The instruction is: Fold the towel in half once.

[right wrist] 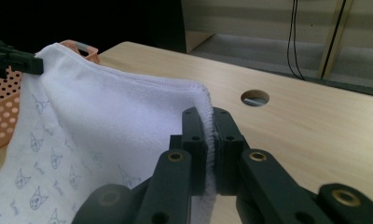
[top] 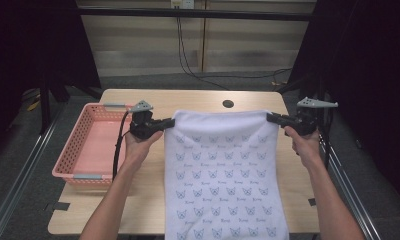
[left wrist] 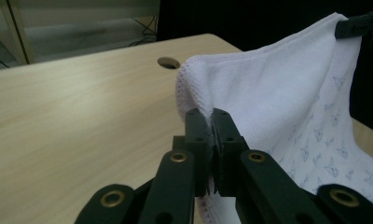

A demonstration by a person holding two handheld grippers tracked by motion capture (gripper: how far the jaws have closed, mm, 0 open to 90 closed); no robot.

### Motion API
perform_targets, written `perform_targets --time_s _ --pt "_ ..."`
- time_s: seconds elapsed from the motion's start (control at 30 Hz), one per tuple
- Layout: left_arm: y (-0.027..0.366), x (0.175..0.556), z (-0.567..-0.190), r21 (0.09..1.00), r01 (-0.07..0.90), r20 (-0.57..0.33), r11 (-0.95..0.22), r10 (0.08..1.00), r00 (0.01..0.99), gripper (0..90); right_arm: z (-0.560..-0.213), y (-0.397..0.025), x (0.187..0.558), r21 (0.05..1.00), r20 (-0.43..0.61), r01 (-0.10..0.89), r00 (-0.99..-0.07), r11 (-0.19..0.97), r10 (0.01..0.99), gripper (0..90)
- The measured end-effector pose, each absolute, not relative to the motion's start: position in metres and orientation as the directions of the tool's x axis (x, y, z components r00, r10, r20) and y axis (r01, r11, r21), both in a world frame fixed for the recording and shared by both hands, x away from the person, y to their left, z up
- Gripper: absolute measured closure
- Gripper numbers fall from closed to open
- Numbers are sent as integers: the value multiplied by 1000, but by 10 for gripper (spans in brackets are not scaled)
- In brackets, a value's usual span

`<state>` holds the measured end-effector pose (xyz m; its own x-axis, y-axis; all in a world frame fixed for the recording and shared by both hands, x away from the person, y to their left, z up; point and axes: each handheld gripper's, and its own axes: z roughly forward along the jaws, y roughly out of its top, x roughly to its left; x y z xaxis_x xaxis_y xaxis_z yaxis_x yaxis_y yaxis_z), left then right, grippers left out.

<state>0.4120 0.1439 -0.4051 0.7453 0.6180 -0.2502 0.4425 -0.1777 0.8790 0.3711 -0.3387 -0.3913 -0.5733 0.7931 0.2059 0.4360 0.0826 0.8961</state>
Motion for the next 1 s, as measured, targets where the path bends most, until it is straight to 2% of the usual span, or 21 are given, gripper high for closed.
perform_targets --time_s 0.33,0.5,0.67,0.77,0.8,0.9,1.0 --pt "146 440 -373 895 422 -236 -146 648 724 870 -355 -330 398 910 174 404 -574 91 800 856" --pt "147 442 -353 912 388 -216 -131 653 726 870 -333 -327 405 925 165 372 -575 77 801 857" --pt "144 423 -363 903 393 -203 -177 629 751 869 -339 -324 390 917 182 389 -611 91 770 858" --pt "145 410 -367 901 396 -213 -176 615 759 869 -345 -324 381 906 179 410 -602 108 778 858" --pt "146 397 -368 892 392 -185 -226 609 772 869 -349 -329 370 906 192 411 -610 100 769 858" --pt "152 385 -369 898 397 -218 -190 591 776 869 -351 -332 360 906 197 411 -620 100 760 858" --pt "154 355 -375 893 383 -191 -237 571 799 869 -358 -334 330 909 208 404 -653 104 728 858"
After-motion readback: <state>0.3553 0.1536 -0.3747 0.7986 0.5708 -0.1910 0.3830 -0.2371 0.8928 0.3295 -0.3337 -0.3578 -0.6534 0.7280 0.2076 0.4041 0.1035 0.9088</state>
